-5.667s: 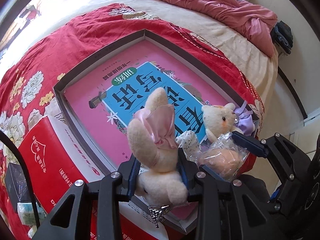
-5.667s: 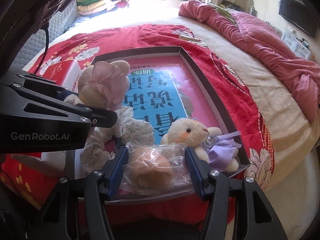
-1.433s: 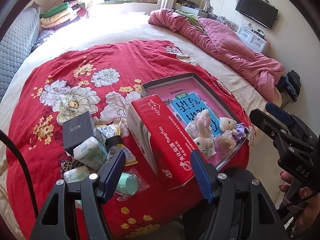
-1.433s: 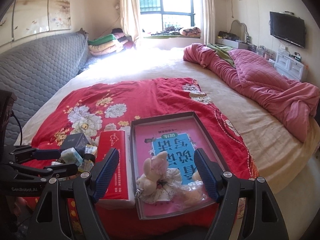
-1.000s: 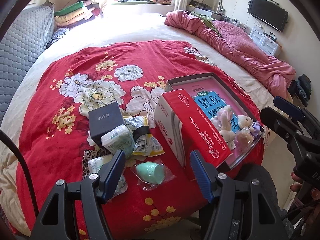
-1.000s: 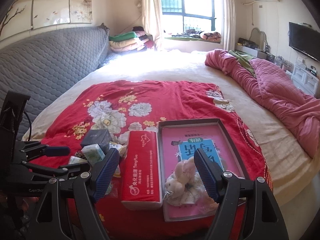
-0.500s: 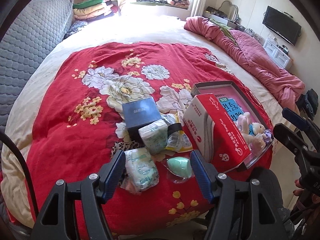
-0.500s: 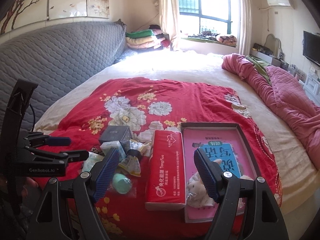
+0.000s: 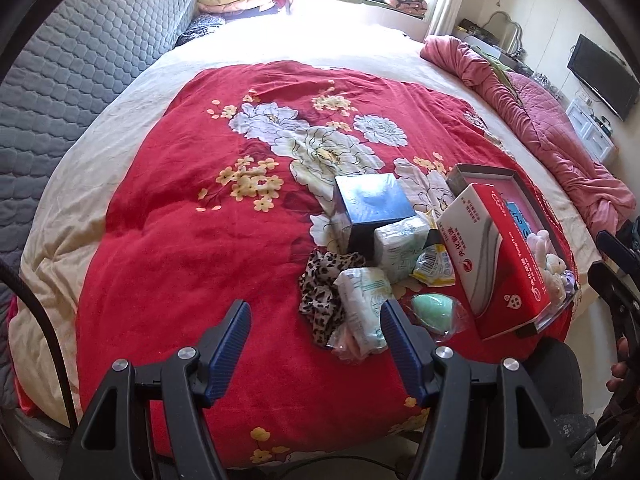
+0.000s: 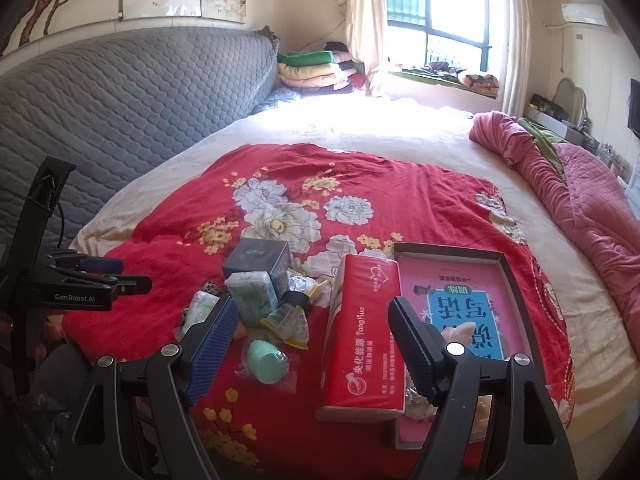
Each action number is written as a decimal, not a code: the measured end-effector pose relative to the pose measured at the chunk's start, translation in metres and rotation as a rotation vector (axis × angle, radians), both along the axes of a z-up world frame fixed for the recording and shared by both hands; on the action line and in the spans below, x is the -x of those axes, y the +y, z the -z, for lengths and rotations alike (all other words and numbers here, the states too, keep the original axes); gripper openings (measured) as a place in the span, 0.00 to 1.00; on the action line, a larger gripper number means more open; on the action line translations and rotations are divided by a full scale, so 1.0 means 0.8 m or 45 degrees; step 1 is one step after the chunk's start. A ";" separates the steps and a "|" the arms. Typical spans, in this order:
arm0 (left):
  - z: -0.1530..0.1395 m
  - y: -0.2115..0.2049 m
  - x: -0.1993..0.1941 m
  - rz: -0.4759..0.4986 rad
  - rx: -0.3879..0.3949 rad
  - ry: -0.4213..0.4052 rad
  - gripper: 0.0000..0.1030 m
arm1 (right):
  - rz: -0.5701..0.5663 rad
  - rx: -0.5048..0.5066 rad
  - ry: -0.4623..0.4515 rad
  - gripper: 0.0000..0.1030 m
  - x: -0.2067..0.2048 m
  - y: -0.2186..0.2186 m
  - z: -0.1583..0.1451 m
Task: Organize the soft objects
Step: 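Grasp the white wipes pack with the left tool while the right tool grasps the bagged green sponge, then carry the wipes pack and green sponge with both tools over the pink tray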
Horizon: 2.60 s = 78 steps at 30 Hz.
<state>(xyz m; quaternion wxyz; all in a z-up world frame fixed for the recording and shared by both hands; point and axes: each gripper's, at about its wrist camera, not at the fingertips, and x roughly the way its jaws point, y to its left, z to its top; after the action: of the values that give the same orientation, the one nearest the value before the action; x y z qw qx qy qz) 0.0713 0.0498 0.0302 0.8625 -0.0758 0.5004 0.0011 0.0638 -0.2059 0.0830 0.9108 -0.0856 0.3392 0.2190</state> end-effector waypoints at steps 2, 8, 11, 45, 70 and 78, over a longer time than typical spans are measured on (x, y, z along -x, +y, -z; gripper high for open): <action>0.004 0.005 0.003 -0.006 0.000 0.008 0.65 | -0.020 0.012 0.008 0.76 0.000 0.008 0.004; 0.024 0.012 0.010 -0.017 0.004 0.059 0.65 | -0.100 0.057 0.033 0.76 0.004 0.036 0.024; 0.029 0.005 0.009 0.009 0.009 0.071 0.65 | -0.134 0.086 0.049 0.76 0.006 0.047 0.039; 0.117 -0.078 -0.102 0.185 -0.041 0.377 0.54 | -0.306 0.428 0.144 0.76 -0.020 0.108 0.167; 0.068 -0.010 -0.076 0.101 0.187 0.235 0.47 | -0.343 0.463 0.114 0.43 -0.062 0.116 0.199; 0.044 -0.021 -0.061 0.127 0.167 0.167 0.47 | -0.263 0.163 0.149 0.43 -0.062 0.084 0.135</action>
<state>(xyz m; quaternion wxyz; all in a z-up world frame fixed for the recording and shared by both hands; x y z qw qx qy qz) 0.1203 0.0326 -0.0053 0.8201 -0.1069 0.5578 -0.0698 0.1134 -0.1387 -0.0248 0.8548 -0.1650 0.3944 0.2942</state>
